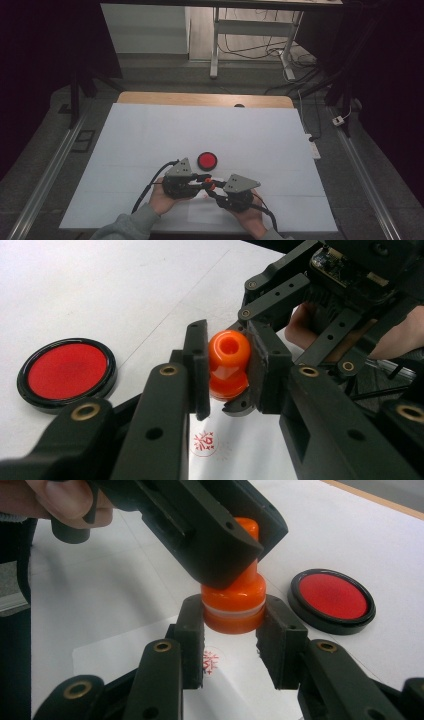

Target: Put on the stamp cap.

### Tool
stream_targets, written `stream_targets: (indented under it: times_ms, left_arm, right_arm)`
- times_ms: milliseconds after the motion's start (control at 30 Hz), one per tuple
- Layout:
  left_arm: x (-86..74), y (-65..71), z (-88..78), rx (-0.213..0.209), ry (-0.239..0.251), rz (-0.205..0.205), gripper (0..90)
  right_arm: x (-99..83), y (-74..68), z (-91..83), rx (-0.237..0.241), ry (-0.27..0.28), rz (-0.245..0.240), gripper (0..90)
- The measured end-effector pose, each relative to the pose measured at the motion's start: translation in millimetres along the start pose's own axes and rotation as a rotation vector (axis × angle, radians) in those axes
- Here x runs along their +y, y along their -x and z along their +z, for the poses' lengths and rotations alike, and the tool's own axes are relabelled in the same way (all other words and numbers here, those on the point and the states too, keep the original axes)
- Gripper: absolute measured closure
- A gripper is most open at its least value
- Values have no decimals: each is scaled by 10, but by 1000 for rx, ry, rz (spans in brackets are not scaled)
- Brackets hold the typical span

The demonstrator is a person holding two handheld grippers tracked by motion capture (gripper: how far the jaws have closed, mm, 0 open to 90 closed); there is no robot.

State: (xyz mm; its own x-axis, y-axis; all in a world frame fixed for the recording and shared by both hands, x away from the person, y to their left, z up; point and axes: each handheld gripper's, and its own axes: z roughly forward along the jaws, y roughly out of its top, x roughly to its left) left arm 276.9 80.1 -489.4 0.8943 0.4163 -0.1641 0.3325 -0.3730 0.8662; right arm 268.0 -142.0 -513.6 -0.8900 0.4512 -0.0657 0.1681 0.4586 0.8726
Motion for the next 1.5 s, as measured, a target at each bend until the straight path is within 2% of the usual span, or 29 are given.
stream_targets:
  times_ms: [300,533,1033,1500]
  left_arm:
    - [-3,1,9,-6,5,2,723]
    - [-2,-5,-3,-12,16,-2,724]
    - [2,-16,-24,-30,39,-8,726]
    - [-52,-13,14,-27,47,-24,729]
  right_arm:
    - [2,-1,-10,-5,8,-1,641]
    - [13,-20,-26,-27,19,-10,644]
    - [36,-35,-51,-27,41,5,648]
    - [27,-48,-48,-44,18,4,648]
